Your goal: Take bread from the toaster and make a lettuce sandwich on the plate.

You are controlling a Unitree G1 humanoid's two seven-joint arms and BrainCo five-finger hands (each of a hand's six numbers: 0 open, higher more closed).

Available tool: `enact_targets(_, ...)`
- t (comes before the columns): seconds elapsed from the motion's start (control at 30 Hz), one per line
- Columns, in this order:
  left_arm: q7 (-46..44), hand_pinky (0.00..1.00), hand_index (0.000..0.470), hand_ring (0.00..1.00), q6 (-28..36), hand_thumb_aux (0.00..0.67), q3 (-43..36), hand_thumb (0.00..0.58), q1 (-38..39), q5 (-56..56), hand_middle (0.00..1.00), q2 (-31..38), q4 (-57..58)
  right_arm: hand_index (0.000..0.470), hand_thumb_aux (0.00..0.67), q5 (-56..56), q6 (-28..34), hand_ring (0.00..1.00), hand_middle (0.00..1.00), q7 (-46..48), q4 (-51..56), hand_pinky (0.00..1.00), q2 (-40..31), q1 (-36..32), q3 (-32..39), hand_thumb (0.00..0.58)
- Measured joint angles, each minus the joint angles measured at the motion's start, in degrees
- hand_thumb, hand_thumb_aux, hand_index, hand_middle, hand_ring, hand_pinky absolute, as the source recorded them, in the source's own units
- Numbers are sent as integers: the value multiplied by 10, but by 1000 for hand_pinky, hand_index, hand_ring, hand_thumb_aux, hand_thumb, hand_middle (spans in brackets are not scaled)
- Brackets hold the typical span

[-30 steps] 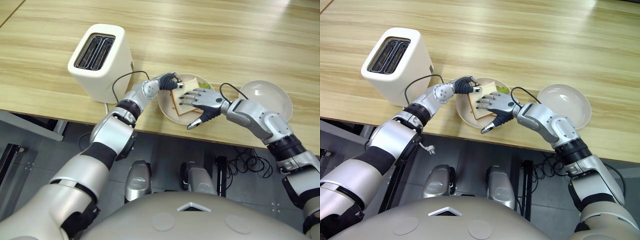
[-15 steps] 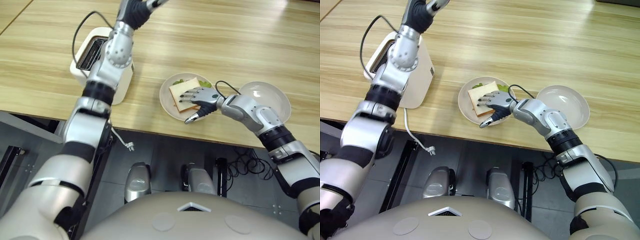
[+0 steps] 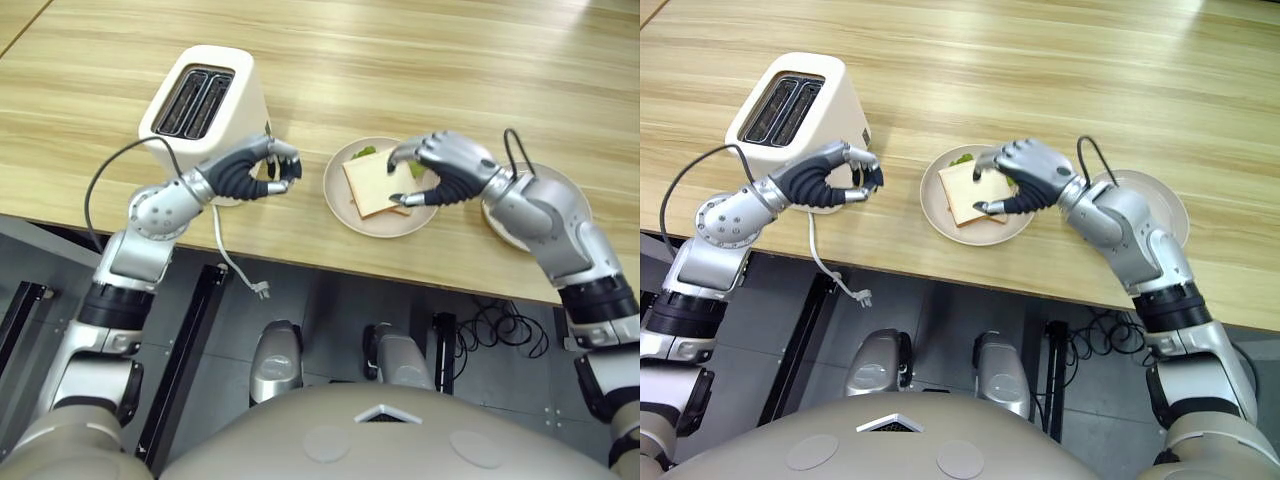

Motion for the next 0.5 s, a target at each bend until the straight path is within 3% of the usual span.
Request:
enact_targets(0.17,-29,1000,460,1000,15,670,-80,580,24,65,1000,-32,30,460,670,1,17,1000,1000,100,14,1000,1,79,76,580)
enact_targets(0.33,-31,1000,460,1000,25,670,-152,580,-31,136,1000,-103,124,460,670,-68,47,1000,1000,95,82,1000,55,54,122,580)
enact_targets(0.5,20,1000,460,1000,22,670,-210,580,-130,224,1000,-180,310,460,670,-117,77,1000,1000,30,120,1000,85,25,125,580)
